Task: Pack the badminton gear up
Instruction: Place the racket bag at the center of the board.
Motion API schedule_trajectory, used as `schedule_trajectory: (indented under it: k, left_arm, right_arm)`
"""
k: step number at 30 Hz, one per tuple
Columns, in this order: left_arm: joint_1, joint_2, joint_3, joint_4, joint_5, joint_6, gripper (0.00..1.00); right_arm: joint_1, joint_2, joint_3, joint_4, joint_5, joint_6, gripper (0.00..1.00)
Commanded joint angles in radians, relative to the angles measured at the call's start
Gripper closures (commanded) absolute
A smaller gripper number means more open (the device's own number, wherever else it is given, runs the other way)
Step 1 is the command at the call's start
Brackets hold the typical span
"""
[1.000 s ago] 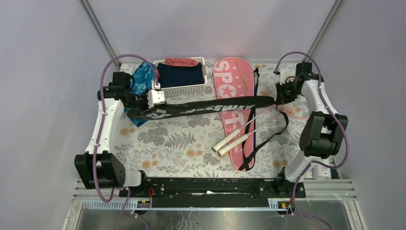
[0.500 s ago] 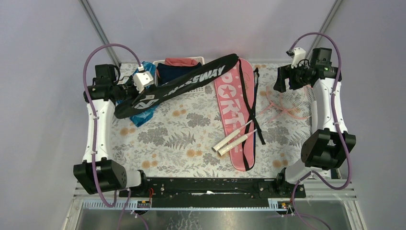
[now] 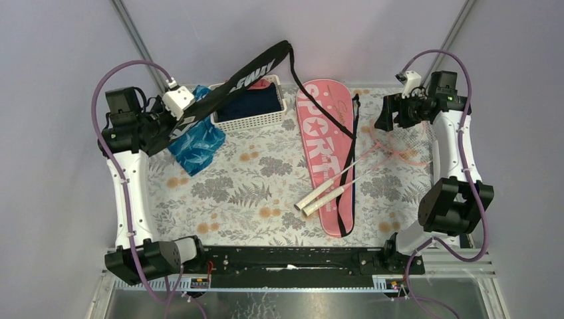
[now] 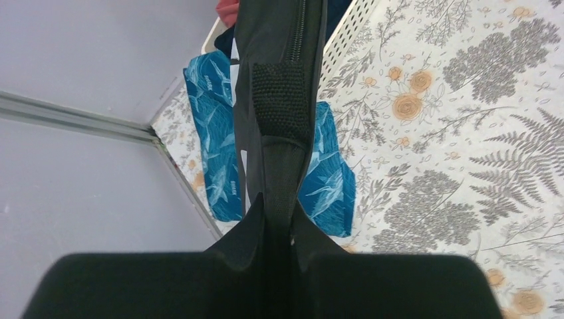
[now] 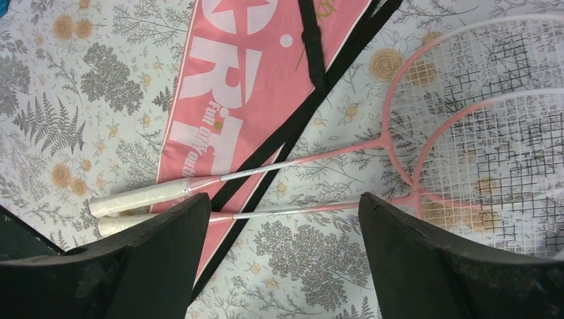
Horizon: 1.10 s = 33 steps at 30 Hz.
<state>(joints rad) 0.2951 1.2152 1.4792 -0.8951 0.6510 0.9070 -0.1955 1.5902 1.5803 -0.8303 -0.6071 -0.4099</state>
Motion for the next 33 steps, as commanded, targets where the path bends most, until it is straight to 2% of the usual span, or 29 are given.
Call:
schedule_trajectory:
  k: [1, 7, 13, 19, 22, 28, 31, 33]
  left_arm:
    - [0.002, -0.039, 0.022, 0.102, 0.013, 0.108, 1.00]
    - [-0.014, -0.094, -0.135, 0.002, -0.044, 0.373, 1.00]
    - [-0.050, -0.164, -0.338, 0.023, -0.106, 0.421, 0.98]
    - [-0.087, -0.184, -0.441, -0.085, -0.155, 0.516, 0.64]
    - [-0.105, -0.180, -0.524, -0.092, -0.209, 0.549, 0.53]
    - [-0.120, -0.175, -0.613, -0.088, -0.235, 0.574, 0.41]
    - [-0.129, -0.171, -0.616, -0.099, -0.230, 0.575, 0.28]
    - [-0.128, -0.163, -0.606, -0.111, -0.226, 0.577, 0.14]
  right_arm:
    - [0.001, 0.001, -0.022, 0.026, -0.039, 0.016, 0.11]
    - [0.001, 0.028, -0.029, 0.040, -0.061, 0.030, 0.12]
    - [0.011, 0.065, -0.027, 0.054, -0.098, 0.070, 0.12]
    - [0.080, 0.073, -0.081, 0.104, -0.013, 0.090, 0.12]
    - [0.104, 0.086, -0.107, 0.138, 0.008, 0.103, 0.12]
    - [0.133, 0.111, -0.150, 0.178, 0.033, 0.117, 0.13]
    - [0.148, 0.108, -0.170, 0.193, 0.053, 0.118, 0.13]
    - [0.165, 0.104, -0.189, 0.208, 0.077, 0.118, 0.13]
